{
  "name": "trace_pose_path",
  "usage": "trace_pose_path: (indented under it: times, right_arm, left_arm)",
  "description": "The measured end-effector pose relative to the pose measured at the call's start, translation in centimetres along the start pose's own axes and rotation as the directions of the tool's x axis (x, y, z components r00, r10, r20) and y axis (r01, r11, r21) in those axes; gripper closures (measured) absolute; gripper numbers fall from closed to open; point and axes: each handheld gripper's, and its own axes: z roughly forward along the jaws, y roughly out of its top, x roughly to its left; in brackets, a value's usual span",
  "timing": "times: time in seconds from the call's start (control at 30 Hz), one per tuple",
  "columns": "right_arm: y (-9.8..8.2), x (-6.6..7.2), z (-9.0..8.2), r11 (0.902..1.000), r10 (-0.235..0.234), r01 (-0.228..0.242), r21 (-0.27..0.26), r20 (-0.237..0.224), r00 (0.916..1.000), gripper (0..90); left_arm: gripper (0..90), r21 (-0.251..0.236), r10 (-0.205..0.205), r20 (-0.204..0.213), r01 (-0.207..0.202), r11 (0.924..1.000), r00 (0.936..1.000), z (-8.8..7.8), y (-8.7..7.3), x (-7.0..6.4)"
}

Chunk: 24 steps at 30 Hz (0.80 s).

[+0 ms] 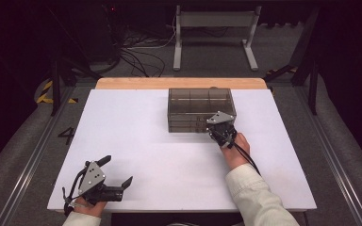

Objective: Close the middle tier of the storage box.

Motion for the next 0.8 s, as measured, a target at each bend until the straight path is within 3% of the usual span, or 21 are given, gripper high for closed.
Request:
trace_pose_path:
  times: [0.3, 0.8]
  right_arm:
    - [0.4, 0.1, -2.1, 0.9998, -0.006, 0.005, -0.019, -0.054, 0.9985, 87.7]
    - [0.8, -0.1, -4.9, 0.9964, 0.004, -0.016, -0.083, -0.146, 0.9893, 67.4]
  left_arm:
    - [0.2, -0.008, -0.016, 0.016, 0.016, 0.9998, 0.9998, 0.3, 0.1, 0.2]
    - [0.2, -0.013, -0.025, 0.029, 0.025, 0.9996, 0.9993, 0.8, 0.3, 0.4]
